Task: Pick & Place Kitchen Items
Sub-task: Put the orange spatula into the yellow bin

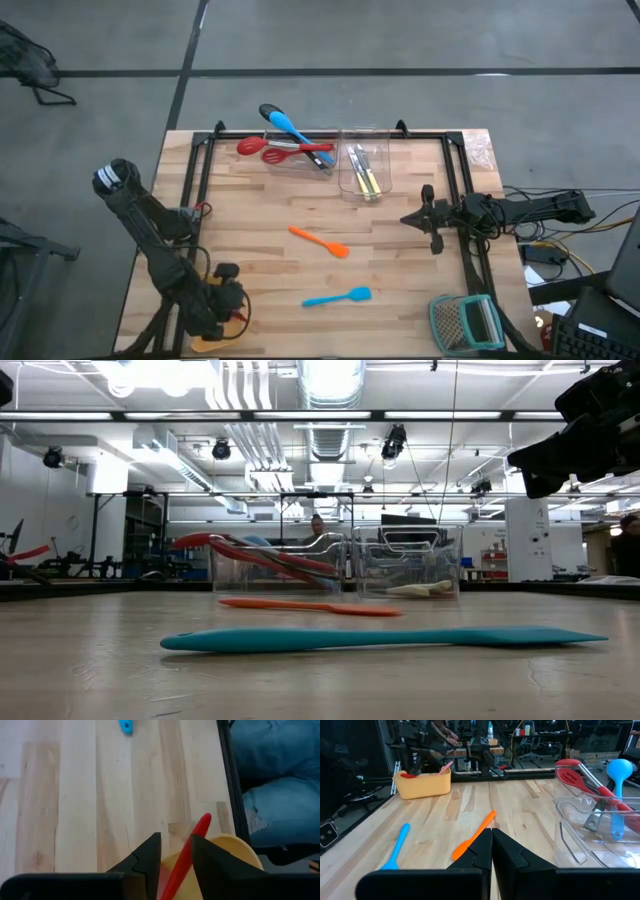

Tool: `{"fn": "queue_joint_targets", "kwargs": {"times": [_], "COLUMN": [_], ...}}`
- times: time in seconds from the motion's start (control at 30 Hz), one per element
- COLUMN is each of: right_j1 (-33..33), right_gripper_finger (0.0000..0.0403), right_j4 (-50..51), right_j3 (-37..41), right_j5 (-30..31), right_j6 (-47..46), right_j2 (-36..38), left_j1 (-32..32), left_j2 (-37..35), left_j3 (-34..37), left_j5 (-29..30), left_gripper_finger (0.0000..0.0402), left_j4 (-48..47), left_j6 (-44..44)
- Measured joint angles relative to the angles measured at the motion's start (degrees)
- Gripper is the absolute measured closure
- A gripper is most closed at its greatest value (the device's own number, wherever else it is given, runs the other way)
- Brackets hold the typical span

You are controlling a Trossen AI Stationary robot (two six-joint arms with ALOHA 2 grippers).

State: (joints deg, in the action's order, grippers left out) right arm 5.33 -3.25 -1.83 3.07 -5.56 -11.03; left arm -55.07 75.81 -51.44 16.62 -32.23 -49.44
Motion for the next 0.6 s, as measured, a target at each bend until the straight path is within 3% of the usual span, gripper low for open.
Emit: {"fn": "queue_joint_targets", "kwargs": {"times": [0.17,0.3,0.4,0.6], "right_j1": [0.0,0.02,0.0,0.0], "right_gripper_finger": [0.0394,0.0394,0.0394,0.0394], "right_j4": [0.02,0.01,0.01,0.02], "right_j3": [0.0,0.0,0.0,0.0], "right_j5": [0.0,0.0,0.0,0.0], "right_j6": [0.04,0.05,0.12,0.0], "right_j2": [0.0,-0.02,-0.02,-0.02], "left_j1": [0.36,0.84,2.57,6.83], "left_j2": [-0.95,-1.01,-0.87,-0.85], "left_j3": [-0.62,-0.87,-0.85,-0.79], "left_j5": [2.87,14.19,19.43,20.29], "left_gripper_finger": [0.0291,0.0291,0.0291,0.0291], "left_j4": [0.35,1.02,2.82,8.54], "left_j6": [0.93,1.3,1.37,6.54]}}
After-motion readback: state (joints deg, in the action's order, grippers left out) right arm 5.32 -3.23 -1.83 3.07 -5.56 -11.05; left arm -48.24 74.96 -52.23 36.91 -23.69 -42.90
